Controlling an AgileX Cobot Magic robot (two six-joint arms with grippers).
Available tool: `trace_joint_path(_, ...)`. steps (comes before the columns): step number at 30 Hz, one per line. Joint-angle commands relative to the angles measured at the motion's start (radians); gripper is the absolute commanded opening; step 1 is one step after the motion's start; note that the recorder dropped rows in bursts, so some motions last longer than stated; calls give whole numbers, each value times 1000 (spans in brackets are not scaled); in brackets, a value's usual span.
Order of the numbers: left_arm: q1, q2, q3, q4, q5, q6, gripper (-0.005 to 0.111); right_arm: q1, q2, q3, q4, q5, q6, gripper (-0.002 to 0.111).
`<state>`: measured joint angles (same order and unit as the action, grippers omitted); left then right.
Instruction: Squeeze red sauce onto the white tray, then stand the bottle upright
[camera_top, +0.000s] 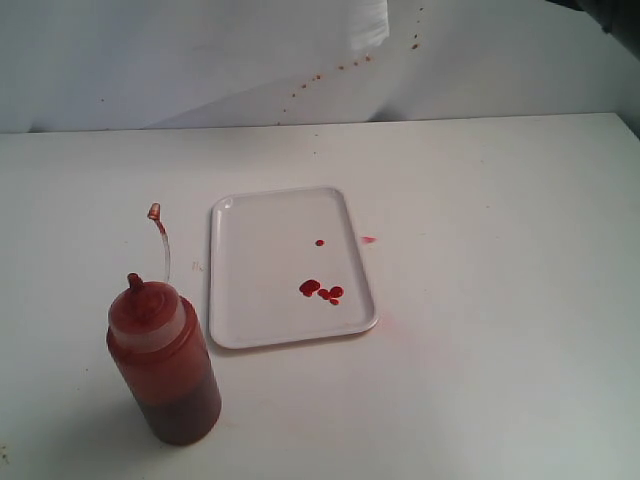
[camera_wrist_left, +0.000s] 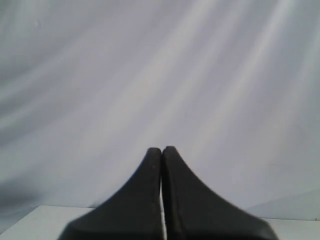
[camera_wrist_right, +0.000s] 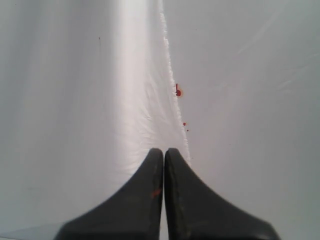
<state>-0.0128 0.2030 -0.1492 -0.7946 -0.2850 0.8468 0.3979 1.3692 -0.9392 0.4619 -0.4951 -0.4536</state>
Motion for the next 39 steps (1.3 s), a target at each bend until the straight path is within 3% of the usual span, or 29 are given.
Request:
trace_joint_path(1, 2, -6, 6, -2, -10, -1, 0, -4, -1, -4, 0, -10, -9, 1)
trace_joint_path(3, 2, -6, 6, 26, 14, -14, 0, -4, -1, -4, 0, -10, -9, 1)
trace_joint_path(4, 2, -6, 6, 109, 44, -66, 0, -4, -1, -4, 0, -10, -9, 1)
trace_joint_path(6, 2, -6, 6, 380, 93, -292, 0, -4, -1, -4, 0, -10, -9, 1)
trace_joint_path(8, 2, -6, 15, 728, 119, -631, 0, -4, -1, -4, 0, -10, -9, 1)
trace_joint_path(9, 2, -6, 23, 789, 132, -742, 0, -4, -1, -4, 0, -10, -9, 1)
trace_joint_path(18, 2, -93, 139, 742, 230, -794, 0, -4, -1, -4, 0, -10, -7, 1)
trace_joint_path(24, 4, -191, 143, 820, 445, -901, 0, -4, -1, -4, 0, -10, -7, 1)
trace_joint_path(29, 61, -203, 143, 942, 635, -1060, 0, -4, -1, -4, 0, -10, -7, 1)
trace_joint_path(35, 80, -203, 149, 825, 596, -909, 0, -4, -1, -4, 0, -10, -9, 1)
trace_joint_path(39, 80, -203, 149, 825, 596, -909, 0, -4, -1, -4, 0, -10, -9, 1)
